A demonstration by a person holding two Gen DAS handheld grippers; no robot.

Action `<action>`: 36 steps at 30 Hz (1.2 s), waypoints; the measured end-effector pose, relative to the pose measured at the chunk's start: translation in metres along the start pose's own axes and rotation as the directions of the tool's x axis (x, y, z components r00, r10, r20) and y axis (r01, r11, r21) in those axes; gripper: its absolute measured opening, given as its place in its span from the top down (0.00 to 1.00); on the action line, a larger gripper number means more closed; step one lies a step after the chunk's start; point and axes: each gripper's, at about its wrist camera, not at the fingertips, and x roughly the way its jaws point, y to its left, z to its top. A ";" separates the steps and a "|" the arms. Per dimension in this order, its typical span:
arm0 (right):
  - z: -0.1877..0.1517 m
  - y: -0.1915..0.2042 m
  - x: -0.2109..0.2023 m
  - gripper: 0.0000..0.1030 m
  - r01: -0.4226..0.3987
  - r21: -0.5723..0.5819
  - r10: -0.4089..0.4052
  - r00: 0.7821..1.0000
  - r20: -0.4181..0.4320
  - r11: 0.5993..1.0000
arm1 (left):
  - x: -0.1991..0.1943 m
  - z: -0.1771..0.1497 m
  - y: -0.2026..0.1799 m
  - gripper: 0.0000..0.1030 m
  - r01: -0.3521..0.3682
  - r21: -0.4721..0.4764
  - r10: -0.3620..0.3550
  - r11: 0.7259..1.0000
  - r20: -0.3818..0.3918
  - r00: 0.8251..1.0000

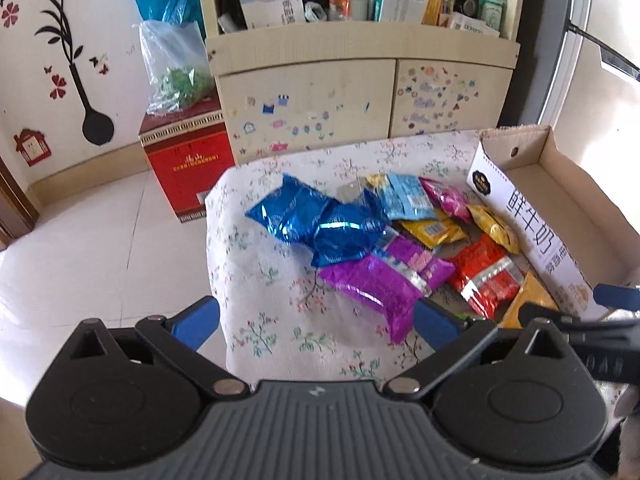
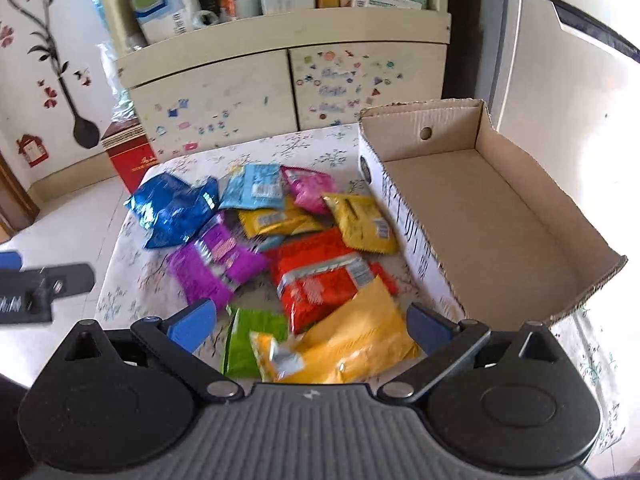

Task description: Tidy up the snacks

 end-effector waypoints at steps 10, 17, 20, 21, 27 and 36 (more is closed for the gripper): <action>0.002 -0.001 0.029 0.00 0.044 0.015 -0.042 0.991 -0.130 0.999 | 0.034 0.000 -0.005 0.01 -0.015 -0.053 0.011 0.998 -0.070 0.997; 0.002 0.002 0.034 0.00 0.069 0.008 -0.067 0.986 -0.150 0.998 | 0.044 -0.006 -0.013 0.01 -0.042 -0.032 0.039 0.999 -0.095 0.995; 0.002 0.003 0.036 0.00 0.073 0.004 -0.071 0.986 -0.149 0.997 | 0.044 -0.004 -0.016 0.01 -0.047 -0.023 0.044 0.999 -0.092 0.995; 0.002 0.003 0.036 0.00 0.078 -0.001 -0.078 0.986 -0.146 0.997 | 0.044 -0.004 -0.016 0.01 -0.049 -0.020 0.047 0.999 -0.092 0.995; 0.002 0.006 0.035 0.00 0.094 -0.027 -0.097 0.987 -0.129 0.995 | 0.045 -0.003 -0.016 0.01 -0.061 -0.020 0.059 0.998 -0.086 0.995; 0.001 0.007 0.036 0.00 0.101 -0.048 -0.106 0.986 -0.125 0.994 | 0.046 -0.004 -0.017 0.01 -0.067 -0.013 0.066 0.998 -0.087 0.994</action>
